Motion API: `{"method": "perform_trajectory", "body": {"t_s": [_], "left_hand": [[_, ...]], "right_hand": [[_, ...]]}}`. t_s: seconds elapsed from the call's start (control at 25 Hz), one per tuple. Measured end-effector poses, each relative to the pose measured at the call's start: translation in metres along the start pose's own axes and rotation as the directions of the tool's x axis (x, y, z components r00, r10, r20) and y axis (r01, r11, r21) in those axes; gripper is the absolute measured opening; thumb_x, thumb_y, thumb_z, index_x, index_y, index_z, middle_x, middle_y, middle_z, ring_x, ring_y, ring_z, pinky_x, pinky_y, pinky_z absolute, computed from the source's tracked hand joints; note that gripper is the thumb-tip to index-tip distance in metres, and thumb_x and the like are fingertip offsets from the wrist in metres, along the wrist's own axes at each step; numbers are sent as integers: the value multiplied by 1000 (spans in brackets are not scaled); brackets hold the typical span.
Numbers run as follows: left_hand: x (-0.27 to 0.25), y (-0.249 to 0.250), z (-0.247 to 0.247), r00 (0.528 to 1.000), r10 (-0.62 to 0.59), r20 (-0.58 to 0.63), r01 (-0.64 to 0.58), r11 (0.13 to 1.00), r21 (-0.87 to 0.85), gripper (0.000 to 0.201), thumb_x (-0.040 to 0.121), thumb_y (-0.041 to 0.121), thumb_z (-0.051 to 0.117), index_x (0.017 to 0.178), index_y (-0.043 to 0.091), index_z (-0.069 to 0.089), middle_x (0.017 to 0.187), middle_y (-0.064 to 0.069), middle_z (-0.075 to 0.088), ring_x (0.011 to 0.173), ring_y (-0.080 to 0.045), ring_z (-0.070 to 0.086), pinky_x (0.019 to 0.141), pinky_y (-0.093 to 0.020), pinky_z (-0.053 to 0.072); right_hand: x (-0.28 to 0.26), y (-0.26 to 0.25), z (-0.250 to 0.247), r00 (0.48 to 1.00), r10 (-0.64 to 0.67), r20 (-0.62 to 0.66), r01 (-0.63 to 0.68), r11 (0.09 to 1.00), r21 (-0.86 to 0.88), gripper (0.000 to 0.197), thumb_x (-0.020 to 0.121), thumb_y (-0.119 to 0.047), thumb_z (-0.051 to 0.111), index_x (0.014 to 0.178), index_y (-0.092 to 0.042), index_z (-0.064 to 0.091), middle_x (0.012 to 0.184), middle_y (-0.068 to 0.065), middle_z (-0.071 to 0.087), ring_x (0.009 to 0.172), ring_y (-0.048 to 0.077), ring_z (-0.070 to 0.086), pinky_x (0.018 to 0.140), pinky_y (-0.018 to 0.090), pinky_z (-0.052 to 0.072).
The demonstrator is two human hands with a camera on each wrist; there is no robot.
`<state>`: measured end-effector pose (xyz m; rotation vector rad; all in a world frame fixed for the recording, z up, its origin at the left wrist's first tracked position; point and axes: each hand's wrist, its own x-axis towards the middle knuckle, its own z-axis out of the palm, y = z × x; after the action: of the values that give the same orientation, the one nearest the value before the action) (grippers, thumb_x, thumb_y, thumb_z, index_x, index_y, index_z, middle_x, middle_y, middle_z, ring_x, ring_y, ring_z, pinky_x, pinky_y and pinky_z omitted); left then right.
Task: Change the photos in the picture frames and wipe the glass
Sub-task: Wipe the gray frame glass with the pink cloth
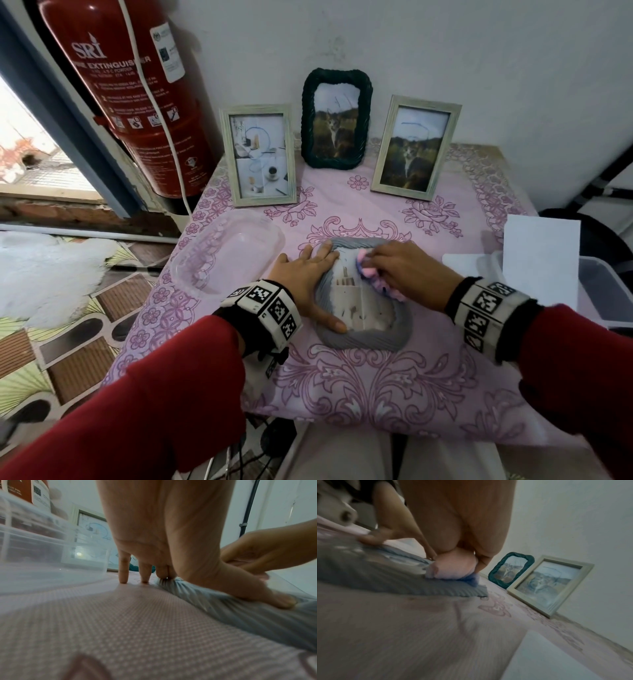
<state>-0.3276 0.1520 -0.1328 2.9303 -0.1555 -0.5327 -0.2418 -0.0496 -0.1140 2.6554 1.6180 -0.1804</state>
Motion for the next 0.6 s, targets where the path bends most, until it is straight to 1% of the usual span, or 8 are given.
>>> {"method": "perform_trajectory", "body": {"t_s": [0.16,0.32,0.48,0.6], "left_hand": [[0,0,0,1000,4,1,-4,1000,1,131,49,82,63,149,29,-4,159,7,-6,146,-20,5,112,-53,20],[1,1,-1,1000,3,7,-3,1000,4,132,49,81,64,149,28,-5,159,7,-6,146,-21,6,113,-54,20],[1,2,0,1000,-8,14,8,1000,-9,134,49,80,65,149,26,-7,159,5,-7,147,-22,3,115,-53,18],[1,0,1,1000,-9,13,9,1000,-28,134,48,79,67,148,28,-7,159,5,-7,147,-22,3,115,-52,18]], "right_hand": [[27,1,0,999,33,32,-33,999,-17,35,95,-20,39,126,-16,54,127,5,53,115,22,47,97,34,36],[25,-2,8,998,53,38,-54,998,33,37,94,-18,42,129,-18,52,130,5,50,116,23,43,98,36,34],[27,-7,8,996,89,28,-91,993,73,37,93,-17,44,130,-17,51,134,6,46,119,25,40,100,37,32],[19,-15,9,1000,28,-3,-28,997,72,38,94,-19,45,131,-16,50,135,5,48,122,23,40,103,33,28]]}}
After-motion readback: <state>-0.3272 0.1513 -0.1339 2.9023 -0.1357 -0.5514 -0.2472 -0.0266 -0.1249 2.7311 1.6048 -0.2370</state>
